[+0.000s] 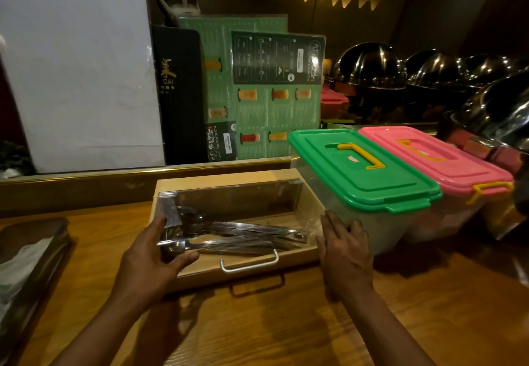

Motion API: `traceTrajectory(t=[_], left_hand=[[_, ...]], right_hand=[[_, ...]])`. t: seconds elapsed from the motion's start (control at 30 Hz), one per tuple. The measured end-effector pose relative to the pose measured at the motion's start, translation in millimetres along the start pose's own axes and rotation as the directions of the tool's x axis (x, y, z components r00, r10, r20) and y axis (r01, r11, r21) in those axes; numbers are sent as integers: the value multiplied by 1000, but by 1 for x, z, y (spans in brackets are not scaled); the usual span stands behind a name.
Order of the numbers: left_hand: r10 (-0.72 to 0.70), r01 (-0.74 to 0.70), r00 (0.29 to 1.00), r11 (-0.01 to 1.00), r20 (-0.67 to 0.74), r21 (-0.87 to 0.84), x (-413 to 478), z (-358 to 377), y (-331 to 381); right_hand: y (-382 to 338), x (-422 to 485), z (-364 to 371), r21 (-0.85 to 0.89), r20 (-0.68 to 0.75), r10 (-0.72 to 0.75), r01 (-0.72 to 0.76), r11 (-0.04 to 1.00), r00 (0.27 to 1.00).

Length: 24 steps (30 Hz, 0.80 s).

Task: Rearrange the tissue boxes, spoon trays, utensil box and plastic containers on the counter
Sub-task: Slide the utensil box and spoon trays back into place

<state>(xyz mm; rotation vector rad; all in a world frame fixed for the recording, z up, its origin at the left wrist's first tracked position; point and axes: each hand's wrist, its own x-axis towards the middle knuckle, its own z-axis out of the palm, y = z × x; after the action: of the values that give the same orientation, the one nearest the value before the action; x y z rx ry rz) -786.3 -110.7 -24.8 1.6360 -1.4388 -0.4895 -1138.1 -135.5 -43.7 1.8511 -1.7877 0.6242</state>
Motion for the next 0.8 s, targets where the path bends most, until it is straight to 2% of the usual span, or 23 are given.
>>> traceTrajectory(t=[0.37,0.57,0.8], left_hand=[[11,-11,1000,1000,-15,8,-6,2,4],[-16,16,1000,1000,1,-24,-5,-1,5],[37,-36,999,999,33,-40,-6,-7,4]], right_hand=[[-10,2,-1,-54,42,78,-76,996,996],[-2,-1,-5,-23,16,40,-40,999,999],[-11,0,-9,79,51,92,-96,992,994]])
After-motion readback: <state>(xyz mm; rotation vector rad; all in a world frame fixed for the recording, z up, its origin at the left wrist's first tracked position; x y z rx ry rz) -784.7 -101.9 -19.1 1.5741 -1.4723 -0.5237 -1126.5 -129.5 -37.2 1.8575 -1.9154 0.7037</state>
